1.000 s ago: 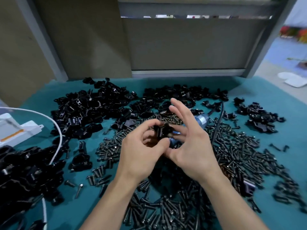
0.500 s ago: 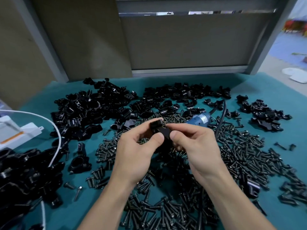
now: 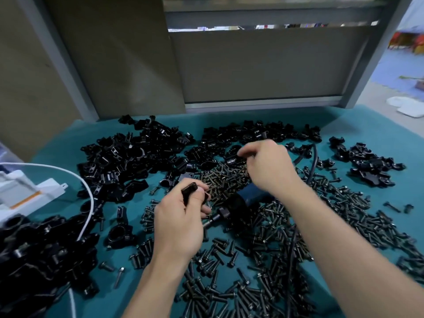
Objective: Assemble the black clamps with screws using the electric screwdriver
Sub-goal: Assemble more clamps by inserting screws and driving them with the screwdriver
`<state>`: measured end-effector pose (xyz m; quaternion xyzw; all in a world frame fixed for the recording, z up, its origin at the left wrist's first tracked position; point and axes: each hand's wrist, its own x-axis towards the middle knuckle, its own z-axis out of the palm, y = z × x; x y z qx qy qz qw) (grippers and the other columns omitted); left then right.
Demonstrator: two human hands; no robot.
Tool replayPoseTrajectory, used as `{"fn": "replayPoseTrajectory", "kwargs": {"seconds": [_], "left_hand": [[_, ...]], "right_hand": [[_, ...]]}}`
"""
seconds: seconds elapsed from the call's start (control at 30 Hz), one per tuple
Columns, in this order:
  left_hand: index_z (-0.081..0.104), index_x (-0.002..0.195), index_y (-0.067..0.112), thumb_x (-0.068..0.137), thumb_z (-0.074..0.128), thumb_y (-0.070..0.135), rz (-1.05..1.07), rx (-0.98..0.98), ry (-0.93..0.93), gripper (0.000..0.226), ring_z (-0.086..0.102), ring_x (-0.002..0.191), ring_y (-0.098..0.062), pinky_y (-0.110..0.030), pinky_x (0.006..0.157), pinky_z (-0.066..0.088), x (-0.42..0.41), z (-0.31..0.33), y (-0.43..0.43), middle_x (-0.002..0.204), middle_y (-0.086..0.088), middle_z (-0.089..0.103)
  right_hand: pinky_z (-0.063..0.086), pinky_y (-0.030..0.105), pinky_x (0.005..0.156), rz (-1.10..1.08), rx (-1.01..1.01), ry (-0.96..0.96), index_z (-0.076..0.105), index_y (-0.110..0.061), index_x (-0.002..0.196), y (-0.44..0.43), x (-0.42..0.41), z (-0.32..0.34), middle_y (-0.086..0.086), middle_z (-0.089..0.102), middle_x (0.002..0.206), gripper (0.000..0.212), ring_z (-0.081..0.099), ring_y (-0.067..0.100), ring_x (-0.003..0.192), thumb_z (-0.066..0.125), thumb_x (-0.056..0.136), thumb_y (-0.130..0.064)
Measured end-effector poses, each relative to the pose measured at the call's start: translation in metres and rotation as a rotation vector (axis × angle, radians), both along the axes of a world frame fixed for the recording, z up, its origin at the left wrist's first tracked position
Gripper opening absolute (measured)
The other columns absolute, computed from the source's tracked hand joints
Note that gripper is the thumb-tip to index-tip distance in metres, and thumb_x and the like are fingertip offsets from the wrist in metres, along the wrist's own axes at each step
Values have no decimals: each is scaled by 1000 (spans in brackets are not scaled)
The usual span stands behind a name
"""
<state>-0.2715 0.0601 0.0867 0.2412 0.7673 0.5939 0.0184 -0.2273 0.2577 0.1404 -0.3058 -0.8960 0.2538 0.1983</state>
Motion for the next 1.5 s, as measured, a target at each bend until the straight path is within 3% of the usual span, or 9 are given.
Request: {"fn": "replayPoseTrajectory", "kwargs": {"seconds": [0.13, 0.27, 0.4, 0.63, 0.8, 0.97, 1.17, 1.37, 1.5], "left_hand": [[68, 94, 48, 106, 55, 23, 95, 48, -27, 31, 73, 68, -8, -45, 68, 63, -7, -2, -4, 80, 14, 75], [70, 90, 43, 106, 56, 20, 148, 105, -86, 31, 73, 68, -12, -47, 71, 63, -18, -5, -7, 83, 8, 75], [70, 87, 42, 105, 56, 19, 158, 127, -131, 32, 72, 68, -14, -44, 70, 62, -23, -7, -7, 82, 7, 75], [70, 87, 42, 105, 57, 17, 83, 114, -115, 34, 72, 70, -13, -35, 69, 59, -24, -9, -4, 83, 8, 75], [71, 87, 46, 105, 59, 16, 6, 88, -73, 37, 75, 77, -10, -35, 71, 60, -18, -4, -2, 87, 12, 76], [74, 105, 39, 89, 67, 45, -116, 169, 81, 18, 74, 97, -14, -32, 83, 59, 0, 3, -3, 102, 13, 77], [73, 105, 40, 84, 72, 39, -202, 59, 231, 22, 73, 94, -8, -18, 78, 55, 9, 2, -1, 99, 20, 75], [76, 93, 32, 86, 75, 32, -170, 204, 4, 7, 75, 75, -16, -30, 69, 61, 5, -1, 8, 83, 4, 77], [80, 98, 26, 92, 70, 33, -288, 294, -88, 13, 77, 85, -22, -30, 71, 61, 4, 2, 7, 93, -3, 79]], "right_hand": [[59, 37, 90, 177, 199, -511, 75, -14, 121, 44, -60, -1, 13, 73, 121, 43, 68, 30, 101, 49, 93, 8], [52, 31, 86, 288, 305, -612, 66, -13, 126, 53, -91, -13, 10, 67, 126, 39, 64, 31, 111, 53, 93, 5], [59, 38, 80, 207, 236, -492, 72, -11, 107, 58, -96, -18, 15, 72, 106, 34, 67, 32, 90, 56, 88, 12], [60, 34, 81, -52, 70, -6, 77, -19, 116, 43, -43, 7, 6, 77, 101, 33, 70, 22, 85, 71, 90, 0], [55, 18, 61, 45, -768, 503, 83, -14, 85, -13, 24, 15, 5, 79, 81, 22, 73, 9, 65, 75, 85, 7], [57, 18, 64, 245, -1274, 545, 83, -8, 88, -53, 53, -5, 10, 77, 89, 25, 71, 11, 73, 64, 90, 7], [54, 17, 59, 194, -1227, 556, 81, -9, 87, -57, 52, -14, 5, 76, 80, 29, 69, 8, 66, 59, 98, 5], [58, 18, 80, 251, -780, 501, 78, -25, 113, -63, 52, -19, -6, 80, 100, 43, 75, 8, 95, 71, 87, 8], [61, 31, 84, 268, -751, 537, 74, -28, 118, -66, 49, -20, -1, 78, 100, 37, 75, 15, 91, 73, 92, -1]]}}
